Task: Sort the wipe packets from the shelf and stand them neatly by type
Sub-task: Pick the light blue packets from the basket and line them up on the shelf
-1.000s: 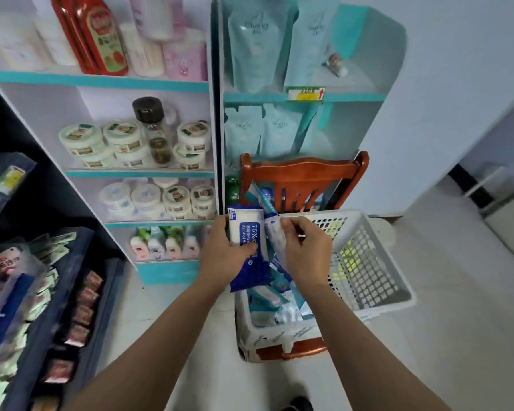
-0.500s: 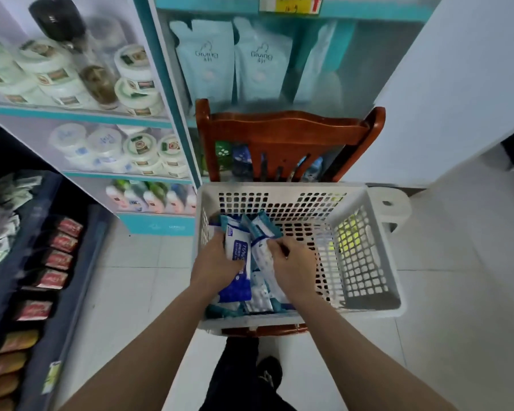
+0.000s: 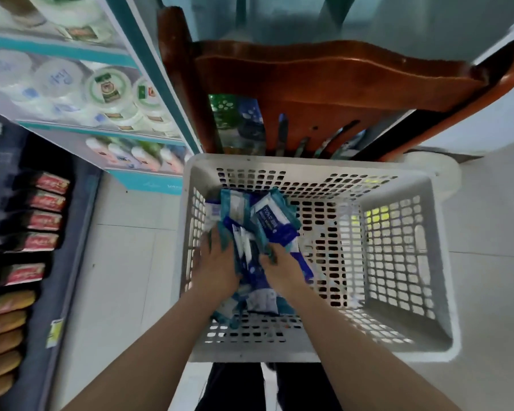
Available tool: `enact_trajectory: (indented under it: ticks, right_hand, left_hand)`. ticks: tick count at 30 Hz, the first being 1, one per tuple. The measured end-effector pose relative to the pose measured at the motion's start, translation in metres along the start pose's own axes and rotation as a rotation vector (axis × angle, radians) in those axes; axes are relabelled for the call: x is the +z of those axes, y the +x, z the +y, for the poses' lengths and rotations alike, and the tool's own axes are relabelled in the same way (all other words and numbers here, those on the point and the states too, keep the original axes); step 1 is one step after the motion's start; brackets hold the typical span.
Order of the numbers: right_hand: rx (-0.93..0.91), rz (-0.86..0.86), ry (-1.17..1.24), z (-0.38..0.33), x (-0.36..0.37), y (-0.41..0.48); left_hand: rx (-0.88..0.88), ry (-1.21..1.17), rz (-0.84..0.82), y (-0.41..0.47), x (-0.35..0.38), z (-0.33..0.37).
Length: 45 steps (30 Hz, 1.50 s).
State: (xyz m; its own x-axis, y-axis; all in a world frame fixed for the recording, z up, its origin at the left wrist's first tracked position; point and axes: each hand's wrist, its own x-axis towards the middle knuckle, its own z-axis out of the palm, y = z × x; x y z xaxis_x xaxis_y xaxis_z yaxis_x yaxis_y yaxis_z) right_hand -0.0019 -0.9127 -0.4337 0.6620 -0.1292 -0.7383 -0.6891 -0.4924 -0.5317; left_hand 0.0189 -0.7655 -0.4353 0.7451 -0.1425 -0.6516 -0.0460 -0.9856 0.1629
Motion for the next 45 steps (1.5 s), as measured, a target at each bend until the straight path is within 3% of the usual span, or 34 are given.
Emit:
enact_trajectory:
  ticks: [2, 4, 6, 8, 15, 19, 23, 26, 29, 31, 34, 37, 39, 42, 45]
  right_hand:
    - [-0.044, -0.045, -0.028, 0.006, 0.007, 0.006]
    - [-0.110, -0.051, -0.089, 0.010, 0.010, 0.013]
    - [-0.151, -0.035, -0.142, 0.011, 0.008, 0.017]
    - [-0.176, -0.035, -0.178, 0.015, 0.004, 0.022]
    - [-0.195, -0.261, -0.032, 0.040, -0.019, 0.037]
    - [-0.195, -0.375, -0.095, 0.045, -0.029, 0.039]
    - [-0.226, -0.435, -0.148, 0.042, -0.044, 0.032]
    - [-0.184, -0.339, 0.127, 0.030, -0.064, 0.025]
    - [-0.070, -0.294, 0.577, 0.016, -0.082, 0.025]
    - [-0.069, -0.266, 0.711, 0.012, -0.090, 0.031]
    - [-0.134, -0.157, 0.666, 0.023, -0.097, 0.043]
    - [-0.040, 0.021, 0.551, 0.047, -0.112, 0.054]
    - [0.054, 0.144, 0.356, 0.068, -0.126, 0.066]
    - [0.121, 0.082, -0.033, 0.095, -0.138, 0.088]
    - [0.102, -0.041, -0.310, 0.110, -0.142, 0.111]
  left_hand:
    - [-0.007, 0.126, -0.011, 0.000, 0.009, 0.003]
    - [0.016, 0.191, 0.081, 0.000, 0.018, 0.008]
    - [0.032, 0.117, 0.236, 0.002, 0.024, 0.015]
    - [-0.025, 0.049, 0.280, 0.005, 0.024, 0.021]
    - [-0.253, -0.472, 0.166, 0.016, 0.021, 0.052]
    - [-0.442, -0.661, 0.280, 0.008, 0.010, 0.051]
    - [-0.437, -0.905, 0.446, -0.008, -0.012, 0.049]
    - [-0.350, -1.164, 0.472, -0.015, -0.032, 0.053]
    - [-0.234, -1.356, 0.330, -0.014, -0.047, 0.072]
    - [-0.177, -1.411, 0.216, -0.007, -0.046, 0.088]
    - [-0.198, -1.351, 0.140, 0.010, -0.030, 0.111]
    - [-0.215, -1.008, 0.084, 0.028, -0.012, 0.130]
    - [-0.175, -0.778, 0.147, 0.038, -0.004, 0.136]
    - [-0.105, -0.486, 0.332, 0.052, 0.003, 0.128]
    - [-0.112, -0.277, 0.310, 0.073, 0.006, 0.113]
